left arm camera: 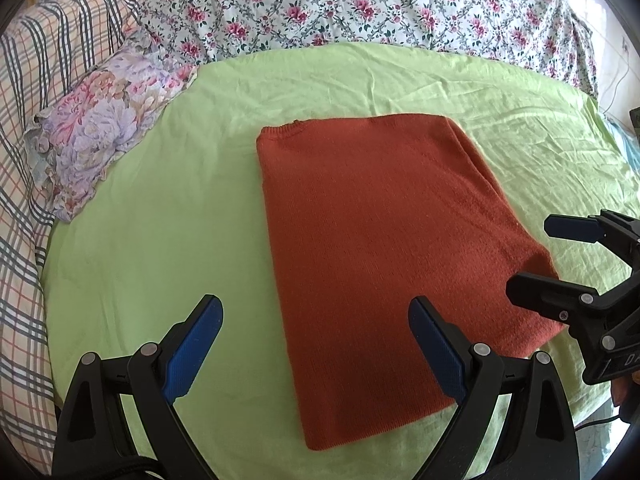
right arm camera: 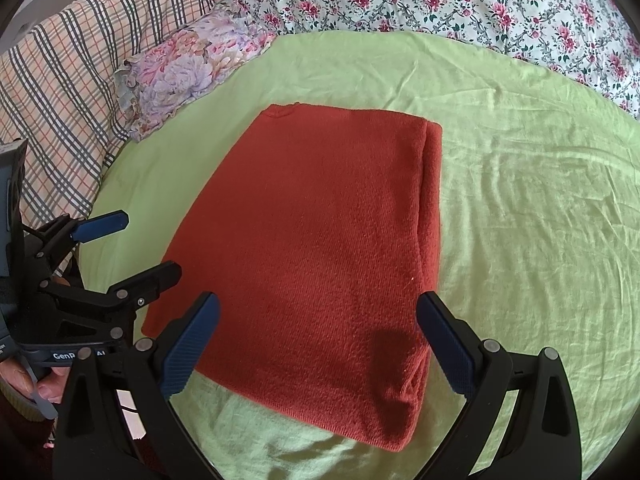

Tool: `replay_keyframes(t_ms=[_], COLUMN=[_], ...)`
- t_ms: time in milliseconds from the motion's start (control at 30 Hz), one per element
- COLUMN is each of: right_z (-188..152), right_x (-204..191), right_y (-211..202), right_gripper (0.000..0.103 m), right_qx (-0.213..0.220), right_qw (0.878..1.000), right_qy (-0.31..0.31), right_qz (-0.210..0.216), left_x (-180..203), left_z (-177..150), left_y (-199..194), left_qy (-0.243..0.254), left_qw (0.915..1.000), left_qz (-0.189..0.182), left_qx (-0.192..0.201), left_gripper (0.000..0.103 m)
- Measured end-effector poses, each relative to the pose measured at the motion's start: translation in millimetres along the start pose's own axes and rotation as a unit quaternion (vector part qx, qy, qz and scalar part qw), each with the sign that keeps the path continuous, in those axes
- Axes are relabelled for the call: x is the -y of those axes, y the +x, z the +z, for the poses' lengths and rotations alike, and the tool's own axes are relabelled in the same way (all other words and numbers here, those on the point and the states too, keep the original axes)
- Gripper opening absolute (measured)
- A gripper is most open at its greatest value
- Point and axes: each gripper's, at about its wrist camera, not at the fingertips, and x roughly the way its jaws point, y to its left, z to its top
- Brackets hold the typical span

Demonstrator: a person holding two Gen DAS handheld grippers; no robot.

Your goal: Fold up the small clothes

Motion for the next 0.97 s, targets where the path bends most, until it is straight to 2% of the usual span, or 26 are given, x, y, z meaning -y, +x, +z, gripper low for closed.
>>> replay_keyframes(t_ms=[967], right_z=[3.8], right_x=[4.9], right_y=[7.1], right_gripper=[0.099], right_qx=[0.010], right_qw=[1.000], right_qy=[0.022], right_qz=[0.005], left_x=[-0.7], left_z=[12.0], left_y=[8.1], left_qy=[-0.012], left_qw=[0.9999], left_qz=[-0.002], left_qx=[-0.005], left_gripper=[0.094])
